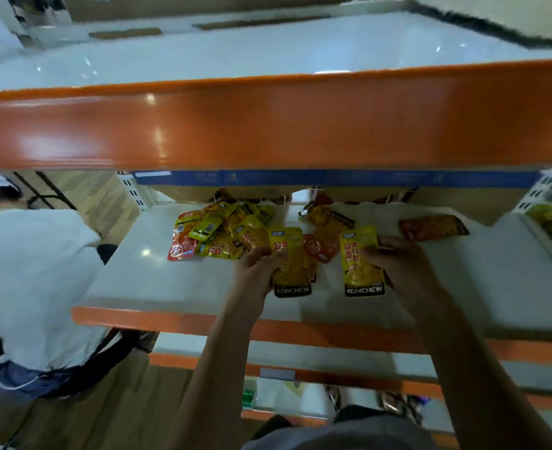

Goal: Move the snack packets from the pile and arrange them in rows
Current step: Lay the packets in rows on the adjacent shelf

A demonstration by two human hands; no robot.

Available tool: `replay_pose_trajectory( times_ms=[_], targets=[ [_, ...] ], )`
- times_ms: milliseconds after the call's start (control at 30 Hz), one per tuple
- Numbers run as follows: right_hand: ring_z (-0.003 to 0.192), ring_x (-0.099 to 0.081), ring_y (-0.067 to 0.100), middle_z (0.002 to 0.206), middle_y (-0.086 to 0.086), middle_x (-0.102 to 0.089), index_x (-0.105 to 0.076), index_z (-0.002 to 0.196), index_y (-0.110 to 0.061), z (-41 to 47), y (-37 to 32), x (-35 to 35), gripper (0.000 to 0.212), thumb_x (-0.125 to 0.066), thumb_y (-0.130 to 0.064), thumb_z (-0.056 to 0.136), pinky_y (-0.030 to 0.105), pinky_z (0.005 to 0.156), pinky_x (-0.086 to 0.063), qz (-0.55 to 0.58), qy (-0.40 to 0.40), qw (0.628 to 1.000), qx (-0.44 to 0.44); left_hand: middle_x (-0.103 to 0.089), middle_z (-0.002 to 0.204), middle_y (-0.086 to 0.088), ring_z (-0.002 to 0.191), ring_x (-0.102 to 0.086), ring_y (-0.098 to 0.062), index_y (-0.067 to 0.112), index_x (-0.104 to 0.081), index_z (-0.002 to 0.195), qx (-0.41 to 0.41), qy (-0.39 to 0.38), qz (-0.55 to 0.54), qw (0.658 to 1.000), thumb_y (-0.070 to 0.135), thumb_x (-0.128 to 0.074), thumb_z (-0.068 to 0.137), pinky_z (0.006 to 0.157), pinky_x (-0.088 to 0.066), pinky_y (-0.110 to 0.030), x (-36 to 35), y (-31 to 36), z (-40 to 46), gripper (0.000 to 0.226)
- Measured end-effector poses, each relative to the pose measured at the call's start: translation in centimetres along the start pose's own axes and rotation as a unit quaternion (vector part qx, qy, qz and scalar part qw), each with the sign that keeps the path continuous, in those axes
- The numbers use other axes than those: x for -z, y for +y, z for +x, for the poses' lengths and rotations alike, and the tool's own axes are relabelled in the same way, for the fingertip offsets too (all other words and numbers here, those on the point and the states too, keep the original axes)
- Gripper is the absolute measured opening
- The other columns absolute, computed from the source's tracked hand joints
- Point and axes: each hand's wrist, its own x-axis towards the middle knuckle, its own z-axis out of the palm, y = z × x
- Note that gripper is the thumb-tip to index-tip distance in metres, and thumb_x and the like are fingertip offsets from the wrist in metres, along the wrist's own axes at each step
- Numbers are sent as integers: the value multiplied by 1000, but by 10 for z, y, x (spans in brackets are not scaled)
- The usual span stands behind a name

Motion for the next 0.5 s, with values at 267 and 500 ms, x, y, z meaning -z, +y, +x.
replay_pose_trajectory(
  times_ms=[267, 500],
  targets=[
    [75, -73, 31, 91, 18, -75, -72, 95, -10, -78, 25, 38, 15, -72, 0, 83, 42, 70, -60, 100, 141, 985, -11, -72, 99, -15, 91, -70, -29, -2, -67, 110, 51, -118, 30, 991, 4, -66, 91, 74, -58, -35, -31, -14, -22, 20],
    [90, -71, 43, 98, 21, -73, -73, 105, -6, -124, 40, 71, 33, -78, -14, 74, 63, 84, -55, 99, 245, 964, 4, -76, 94, -7, 81, -73, -16, 9, -71, 105, 41, -194, 123, 973, 12, -68, 92, 64, -56, -25, -67, -29, -40, 14]
  ],
)
